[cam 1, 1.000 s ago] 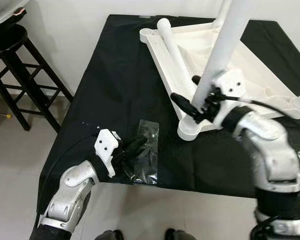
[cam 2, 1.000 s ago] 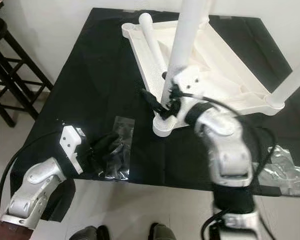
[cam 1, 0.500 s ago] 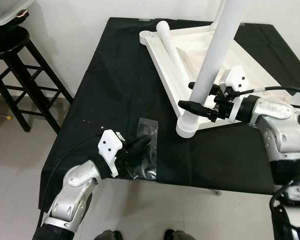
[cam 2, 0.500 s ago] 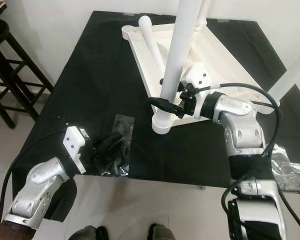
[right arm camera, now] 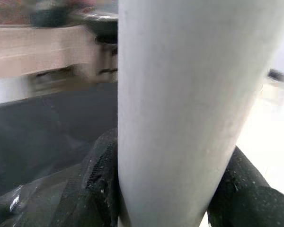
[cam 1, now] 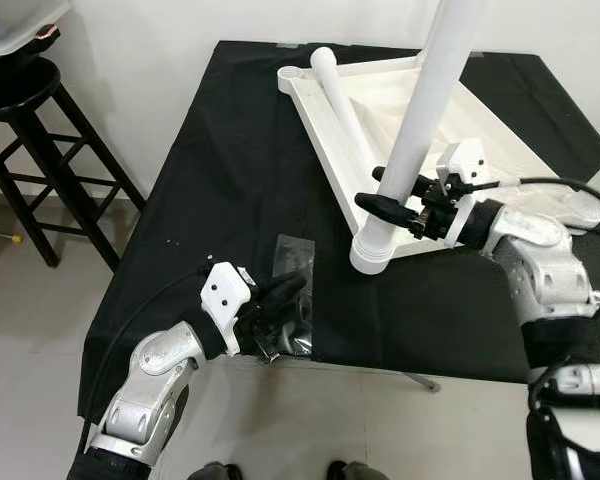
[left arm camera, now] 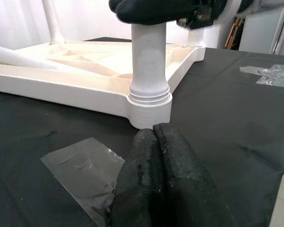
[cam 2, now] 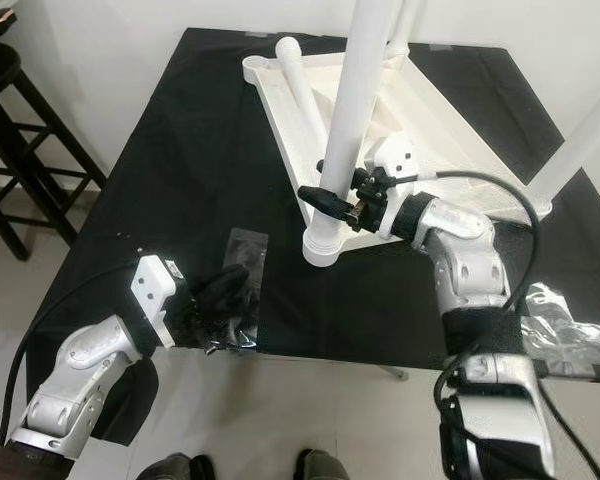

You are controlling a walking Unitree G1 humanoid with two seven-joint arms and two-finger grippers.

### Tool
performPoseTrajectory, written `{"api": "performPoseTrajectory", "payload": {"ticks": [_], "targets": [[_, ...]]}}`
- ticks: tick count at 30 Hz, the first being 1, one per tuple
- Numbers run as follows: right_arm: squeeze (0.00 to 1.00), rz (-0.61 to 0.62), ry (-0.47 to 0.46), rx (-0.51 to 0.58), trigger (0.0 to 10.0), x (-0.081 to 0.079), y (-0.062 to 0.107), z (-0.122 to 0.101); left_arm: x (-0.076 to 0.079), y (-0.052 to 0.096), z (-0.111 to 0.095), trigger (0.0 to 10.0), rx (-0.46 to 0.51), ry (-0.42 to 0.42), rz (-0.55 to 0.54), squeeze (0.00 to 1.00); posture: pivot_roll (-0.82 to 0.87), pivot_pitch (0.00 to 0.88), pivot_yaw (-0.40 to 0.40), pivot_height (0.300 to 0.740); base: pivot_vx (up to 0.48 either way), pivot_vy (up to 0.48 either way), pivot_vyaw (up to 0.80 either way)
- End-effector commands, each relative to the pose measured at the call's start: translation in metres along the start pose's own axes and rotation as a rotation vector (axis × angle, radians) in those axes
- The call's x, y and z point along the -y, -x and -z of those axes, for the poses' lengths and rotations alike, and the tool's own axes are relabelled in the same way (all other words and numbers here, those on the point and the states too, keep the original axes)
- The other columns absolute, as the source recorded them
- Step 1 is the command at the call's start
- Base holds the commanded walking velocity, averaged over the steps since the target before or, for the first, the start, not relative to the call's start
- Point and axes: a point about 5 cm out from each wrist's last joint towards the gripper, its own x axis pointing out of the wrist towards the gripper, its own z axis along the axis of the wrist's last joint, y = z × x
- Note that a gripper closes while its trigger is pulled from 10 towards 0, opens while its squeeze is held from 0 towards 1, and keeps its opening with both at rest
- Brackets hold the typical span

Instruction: Building children table

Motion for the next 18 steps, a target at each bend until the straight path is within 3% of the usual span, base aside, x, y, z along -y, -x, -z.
{"api": "performPoseTrajectory", "payload": {"ticks": [1,2,3,5,6,8,9,12,13,14,15,16,17,18], "targets": [[0.00,0.034,-0.030,-0.131,0.0,-0.011,0.000,0.027,0.002,0.002,0.006,10.0,-0.018,0.005,0.003,0.00,0.02,0.163,-0.037,0.740,0.000,0.000,0.00],[0.00,0.379,-0.100,-0.250,0.0,-0.025,0.002,0.053,0.001,0.002,0.006,10.0,-0.019,0.004,0.001,0.00,0.00,0.167,-0.031,0.740,0.000,0.000,0.00],[0.00,0.438,-0.048,-0.323,0.0,-0.061,0.004,0.065,-0.001,0.002,0.007,10.0,-0.023,-0.002,0.002,0.00,0.01,0.163,-0.020,0.740,0.000,0.000,0.00],[0.00,0.438,-0.048,-0.323,0.0,-0.061,0.004,0.065,-0.001,0.002,0.007,10.0,-0.023,-0.002,0.002,0.00,0.01,0.163,-0.020,0.740,0.000,0.000,0.00],[0.00,0.477,-0.053,-0.337,0.0,-0.080,0.005,0.066,-0.002,0.002,0.008,10.0,-0.027,-0.005,0.001,0.00,-0.01,0.154,-0.007,0.740,0.000,0.000,0.00],[0.00,0.495,-0.096,-0.349,0.0,-0.083,0.005,0.068,-0.003,0.001,0.008,10.0,-0.028,-0.001,-0.002,0.00,0.00,0.152,-0.017,0.740,0.000,0.000,0.00],[0.00,0.494,-0.122,-0.346,0.0,-0.074,0.002,0.068,-0.004,-0.001,0.009,10.0,-0.028,0.003,0.002,0.00,0.01,0.151,-0.026,0.740,0.000,0.000,0.00],[0.00,0.513,-0.115,-0.342,0.0,-0.072,-0.001,0.067,-0.005,-0.002,0.009,10.0,-0.030,-0.003,-0.001,0.00,0.00,0.147,-0.018,0.740,0.000,0.000,0.00],[0.00,0.514,-0.113,-0.349,4.3,-0.074,-0.002,0.067,-0.006,-0.002,0.009,10.0,-0.028,-0.003,-0.012,0.00,0.00,0.147,-0.018,0.740,0.000,0.000,0.00],[0.00,0.514,-0.113,-0.349,4.3,-0.074,-0.002,0.067,-0.006,-0.002,0.009,10.0,-0.028,-0.003,-0.012,0.00,0.00,0.147,-0.018,0.740,0.000,0.000,0.00],[0.00,0.500,-0.119,-0.345,10.0,-0.077,-0.004,0.066,-0.006,-0.001,0.009,10.0,-0.026,-0.002,-0.020,0.00,0.00,0.147,-0.018,0.740,0.000,0.000,0.00],[0.64,0.476,-0.136,-0.311,10.0,-0.077,-0.007,0.062,-0.007,-0.002,0.010,10.0,-0.025,-0.001,-0.023,0.00,0.00,0.145,-0.017,0.740,0.000,0.000,0.00],[1.00,0.465,-0.152,-0.278,10.0,-0.078,-0.010,0.056,-0.007,-0.002,0.010,10.0,-0.025,-0.001,-0.020,0.00,0.00,0.145,-0.017,0.740,0.000,0.000,0.00],[1.00,0.465,-0.152,-0.278,10.0,-0.078,-0.010,0.056,-0.007,-0.002,0.010,10.0,-0.025,-0.001,-0.020,0.00,0.00,0.145,-0.017,0.740,0.000,0.000,0.00]]}}
